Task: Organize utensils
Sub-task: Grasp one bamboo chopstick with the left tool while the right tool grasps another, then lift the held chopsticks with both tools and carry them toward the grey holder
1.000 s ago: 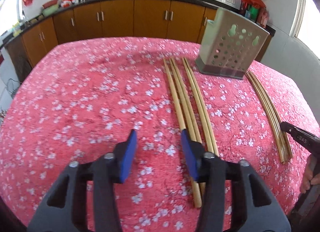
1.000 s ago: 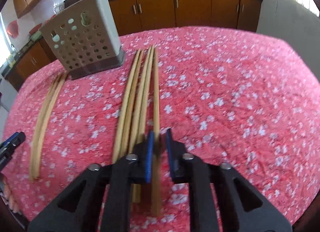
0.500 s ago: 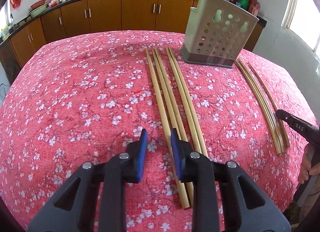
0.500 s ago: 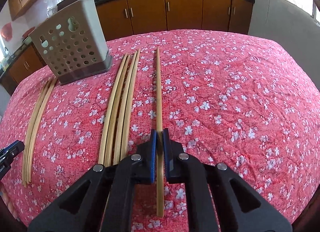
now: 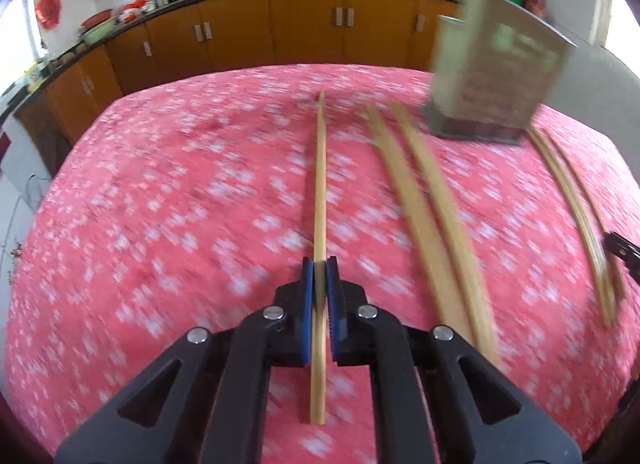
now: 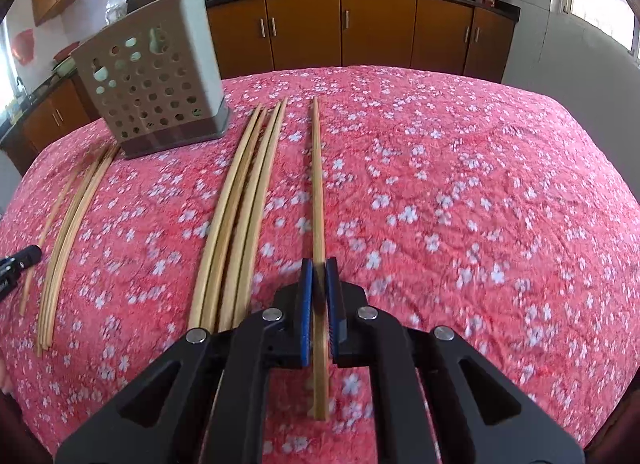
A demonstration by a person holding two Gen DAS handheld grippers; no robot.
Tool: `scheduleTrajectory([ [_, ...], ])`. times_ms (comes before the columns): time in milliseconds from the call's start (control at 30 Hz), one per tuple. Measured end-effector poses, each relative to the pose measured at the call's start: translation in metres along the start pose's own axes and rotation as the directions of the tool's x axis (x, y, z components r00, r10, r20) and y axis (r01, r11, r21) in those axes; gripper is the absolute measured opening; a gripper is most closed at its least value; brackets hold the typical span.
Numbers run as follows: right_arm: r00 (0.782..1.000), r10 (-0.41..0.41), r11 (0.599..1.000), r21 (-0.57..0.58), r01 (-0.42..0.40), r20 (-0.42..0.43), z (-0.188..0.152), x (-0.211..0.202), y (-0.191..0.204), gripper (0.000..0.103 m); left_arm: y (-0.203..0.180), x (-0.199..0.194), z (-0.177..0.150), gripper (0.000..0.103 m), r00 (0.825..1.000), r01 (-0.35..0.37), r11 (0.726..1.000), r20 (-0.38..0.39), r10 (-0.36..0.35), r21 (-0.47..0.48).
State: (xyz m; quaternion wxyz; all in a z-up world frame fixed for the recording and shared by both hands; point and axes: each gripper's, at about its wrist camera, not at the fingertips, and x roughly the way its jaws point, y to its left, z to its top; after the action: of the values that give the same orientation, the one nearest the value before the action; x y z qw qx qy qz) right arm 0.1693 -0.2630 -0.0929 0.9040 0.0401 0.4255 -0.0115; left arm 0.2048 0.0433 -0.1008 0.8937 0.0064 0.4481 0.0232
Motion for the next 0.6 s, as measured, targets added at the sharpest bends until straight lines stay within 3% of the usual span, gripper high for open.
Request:
scheduleTrajectory([
  [267, 0.998, -0.058, 0.995, 0.08, 0.058, 0.005, 0.039, 0.031, -0.029, 0.008, 0.034, 0.02, 0.022, 0.012, 0.999, -0.029, 0.999, 0.03, 0.03, -0.022],
  [600, 0.997, -0.066, 0.996, 0.06, 0.064, 0.029, 0.025, 0.023, -0.026, 0.008, 0.04, 0.015, 0.015, 0.013, 0.999, -0.011, 0.999, 0.038, 0.012, -0.033],
])
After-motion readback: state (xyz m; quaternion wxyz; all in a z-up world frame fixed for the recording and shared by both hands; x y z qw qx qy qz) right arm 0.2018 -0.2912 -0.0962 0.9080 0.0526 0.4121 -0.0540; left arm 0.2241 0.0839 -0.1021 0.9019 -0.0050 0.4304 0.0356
